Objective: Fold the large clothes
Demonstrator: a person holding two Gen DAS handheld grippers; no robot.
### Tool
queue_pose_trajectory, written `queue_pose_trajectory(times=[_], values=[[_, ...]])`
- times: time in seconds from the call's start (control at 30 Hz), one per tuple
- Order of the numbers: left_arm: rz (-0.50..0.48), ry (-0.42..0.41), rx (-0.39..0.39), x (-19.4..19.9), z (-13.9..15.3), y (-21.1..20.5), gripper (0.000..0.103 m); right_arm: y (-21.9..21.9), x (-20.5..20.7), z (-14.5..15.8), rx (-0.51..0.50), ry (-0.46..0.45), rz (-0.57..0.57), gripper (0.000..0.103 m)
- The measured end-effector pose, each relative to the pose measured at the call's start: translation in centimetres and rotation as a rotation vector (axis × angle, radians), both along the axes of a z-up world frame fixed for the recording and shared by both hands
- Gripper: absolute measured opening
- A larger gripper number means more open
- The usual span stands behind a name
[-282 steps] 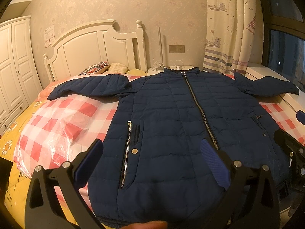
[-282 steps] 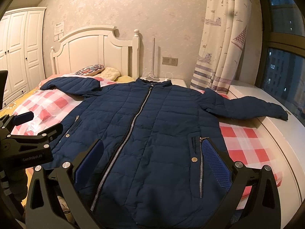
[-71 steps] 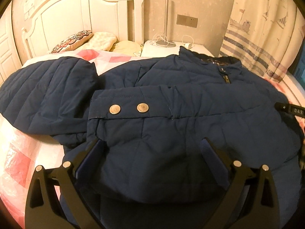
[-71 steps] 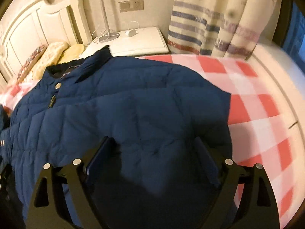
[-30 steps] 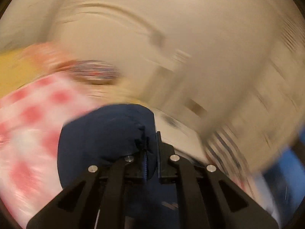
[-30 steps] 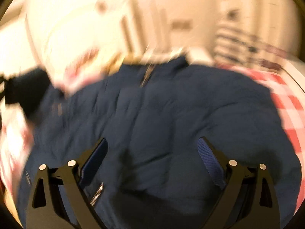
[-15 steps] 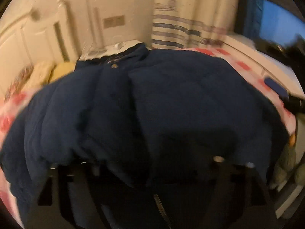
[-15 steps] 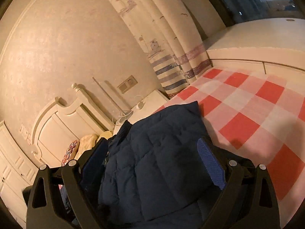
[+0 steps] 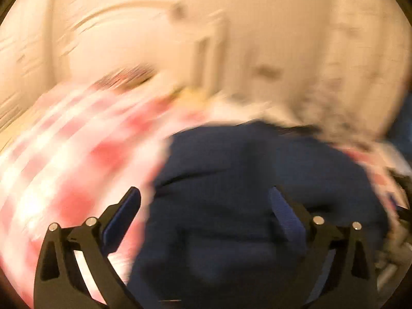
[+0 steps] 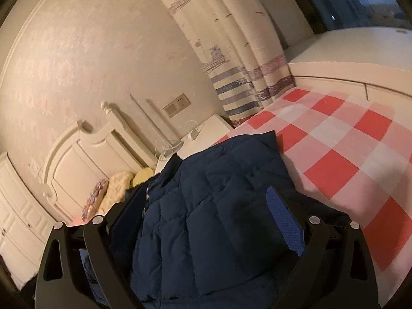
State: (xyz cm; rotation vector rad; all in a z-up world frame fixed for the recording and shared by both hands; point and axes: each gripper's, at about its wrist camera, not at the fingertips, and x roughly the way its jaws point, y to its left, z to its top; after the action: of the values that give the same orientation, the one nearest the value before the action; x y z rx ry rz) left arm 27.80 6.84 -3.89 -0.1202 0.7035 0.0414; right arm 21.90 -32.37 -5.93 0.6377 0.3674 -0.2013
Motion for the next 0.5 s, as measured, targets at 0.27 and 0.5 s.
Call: queue_pose_trajectory(times=[0.27,0.5], values=[[0.033,0.145,0.168,2.8,-3.8,0.7,0.097,2.0,1.4,-0.2,-0.104,0.07,0.039,0.091],[0.045,0.122,0.178,3.3,-5.2,0.9,0.101,5.3,2.7,0.1,-0.263,0.121,0.114,0.091]])
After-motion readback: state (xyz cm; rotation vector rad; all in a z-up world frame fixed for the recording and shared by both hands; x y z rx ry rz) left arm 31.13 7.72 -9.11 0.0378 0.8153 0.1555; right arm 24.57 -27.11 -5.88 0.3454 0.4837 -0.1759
